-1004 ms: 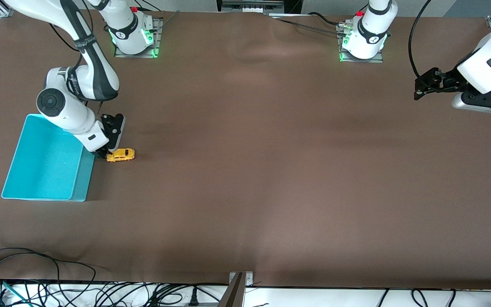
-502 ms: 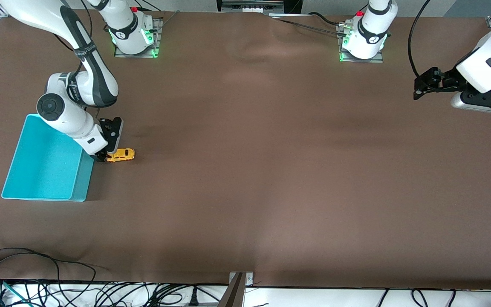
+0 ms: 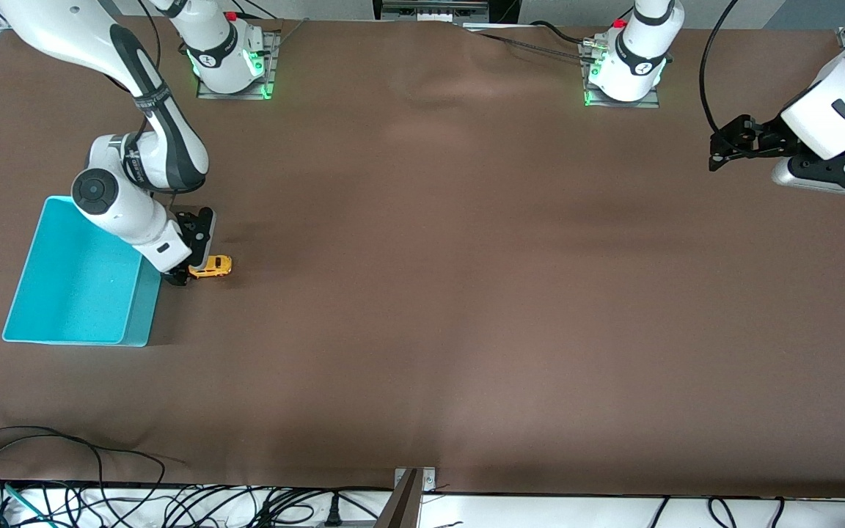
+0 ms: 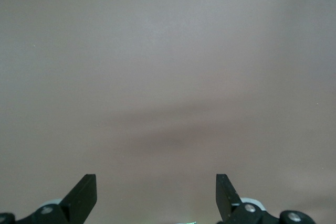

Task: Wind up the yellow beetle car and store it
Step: 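Close the right gripper on the yellow car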

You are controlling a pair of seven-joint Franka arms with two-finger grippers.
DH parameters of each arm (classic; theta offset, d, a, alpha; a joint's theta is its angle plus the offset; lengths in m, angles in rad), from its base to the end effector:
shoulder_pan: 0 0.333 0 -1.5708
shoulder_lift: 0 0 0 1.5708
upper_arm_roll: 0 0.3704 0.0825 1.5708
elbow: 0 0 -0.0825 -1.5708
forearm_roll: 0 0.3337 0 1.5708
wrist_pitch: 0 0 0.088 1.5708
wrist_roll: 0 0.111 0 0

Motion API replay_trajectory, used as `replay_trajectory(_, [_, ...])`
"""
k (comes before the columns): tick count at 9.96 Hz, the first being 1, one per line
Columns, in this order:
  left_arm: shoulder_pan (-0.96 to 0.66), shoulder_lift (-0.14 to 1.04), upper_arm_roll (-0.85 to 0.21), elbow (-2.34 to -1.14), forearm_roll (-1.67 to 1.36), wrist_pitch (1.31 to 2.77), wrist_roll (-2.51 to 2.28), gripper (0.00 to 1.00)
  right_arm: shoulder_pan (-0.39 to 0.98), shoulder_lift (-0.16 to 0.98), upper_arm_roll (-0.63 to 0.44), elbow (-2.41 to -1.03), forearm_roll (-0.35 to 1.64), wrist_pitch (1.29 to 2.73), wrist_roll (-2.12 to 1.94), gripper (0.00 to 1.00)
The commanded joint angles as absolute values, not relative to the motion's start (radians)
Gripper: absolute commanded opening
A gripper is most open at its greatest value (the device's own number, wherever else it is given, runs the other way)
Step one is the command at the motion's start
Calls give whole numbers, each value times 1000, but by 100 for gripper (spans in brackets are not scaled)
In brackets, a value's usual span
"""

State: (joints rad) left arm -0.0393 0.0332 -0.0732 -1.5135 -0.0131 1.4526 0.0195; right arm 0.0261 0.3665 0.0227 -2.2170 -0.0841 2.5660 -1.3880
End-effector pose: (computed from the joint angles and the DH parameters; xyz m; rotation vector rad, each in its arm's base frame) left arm 0.5003 -0.0573 0.6723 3.1201 -0.2078 -0.1481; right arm 0.5418 0.0271 0.2974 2.2781 2.1358 -0.0568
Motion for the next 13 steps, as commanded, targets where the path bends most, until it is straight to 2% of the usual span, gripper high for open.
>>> replay_trajectory(1, [-35, 25, -75, -1508, -5, 1448, 21, 100, 20, 405, 25, -2192, -97, 2585, -1404, 100])
replay_trajectory(3, [-35, 25, -74, -1508, -3, 1448, 20, 100, 21, 425, 25, -2175, -98, 2586, -1407, 100])
replay_trajectory(4, [-35, 25, -74, -1506, -3, 1448, 20, 100, 21, 443, 25, -2157, -97, 2586, -1426, 74])
replay_trajectory(5, [-35, 25, -74, -1508, -3, 1448, 20, 100, 21, 452, 26, -2148, -97, 2585, -1431, 52])
replay_trajectory(6, [-35, 26, -75, -1508, -3, 1448, 20, 100, 23, 454, 26, -2140, -97, 2580, -1431, 14])
replay_trajectory(7, [-34, 26, -74, -1508, -3, 1448, 20, 100, 25, 454, 28, -2137, -97, 2582, -1433, 0])
replay_trajectory(10, [-34, 25, -74, -1508, -2, 1445, 20, 100, 29, 448, 34, -2106, -94, 2541, -1420, 0])
replay_trajectory(13, [-34, 23, -72, -1508, 3, 1443, 18, 100, 32, 445, 40, -1958, -84, 2334, -1404, 0])
